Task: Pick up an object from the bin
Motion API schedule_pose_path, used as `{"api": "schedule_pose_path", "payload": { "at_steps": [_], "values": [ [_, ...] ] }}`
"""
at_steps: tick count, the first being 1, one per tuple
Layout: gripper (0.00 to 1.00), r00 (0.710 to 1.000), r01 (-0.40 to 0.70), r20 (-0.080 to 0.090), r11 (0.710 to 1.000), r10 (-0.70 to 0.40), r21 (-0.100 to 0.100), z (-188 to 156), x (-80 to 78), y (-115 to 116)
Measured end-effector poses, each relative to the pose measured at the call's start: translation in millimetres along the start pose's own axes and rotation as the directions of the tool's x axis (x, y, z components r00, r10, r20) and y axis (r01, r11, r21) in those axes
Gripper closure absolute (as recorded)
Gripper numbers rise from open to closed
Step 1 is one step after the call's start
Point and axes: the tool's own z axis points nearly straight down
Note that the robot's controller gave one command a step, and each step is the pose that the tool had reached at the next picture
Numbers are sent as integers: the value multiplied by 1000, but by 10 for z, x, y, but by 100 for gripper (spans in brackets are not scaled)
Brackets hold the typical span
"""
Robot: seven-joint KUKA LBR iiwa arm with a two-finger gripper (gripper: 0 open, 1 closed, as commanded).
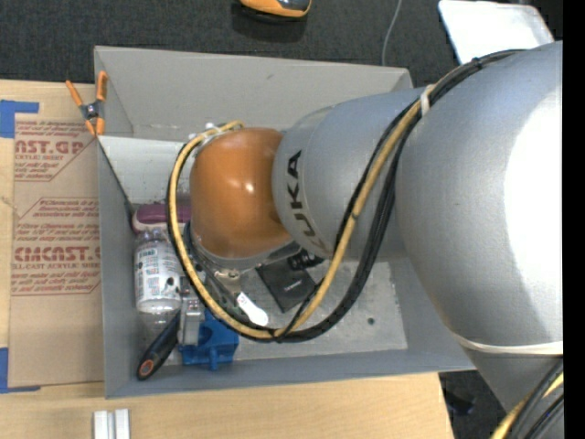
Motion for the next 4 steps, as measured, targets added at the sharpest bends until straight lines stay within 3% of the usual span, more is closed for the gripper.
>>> {"api": "schedule_pose_path", "payload": {
  "at_steps": [1,2,3,4],
  "values": [
    [0,980,199,5,980,-199,3,333,-21,-91],
    [0,954,301,0,954,-301,3,362,-64,-143],
    [0,790,613,4,790,-613,10,565,-85,-372],
    [100,579,815,-1,579,-815,10,637,-90,-250]
  ]
}}
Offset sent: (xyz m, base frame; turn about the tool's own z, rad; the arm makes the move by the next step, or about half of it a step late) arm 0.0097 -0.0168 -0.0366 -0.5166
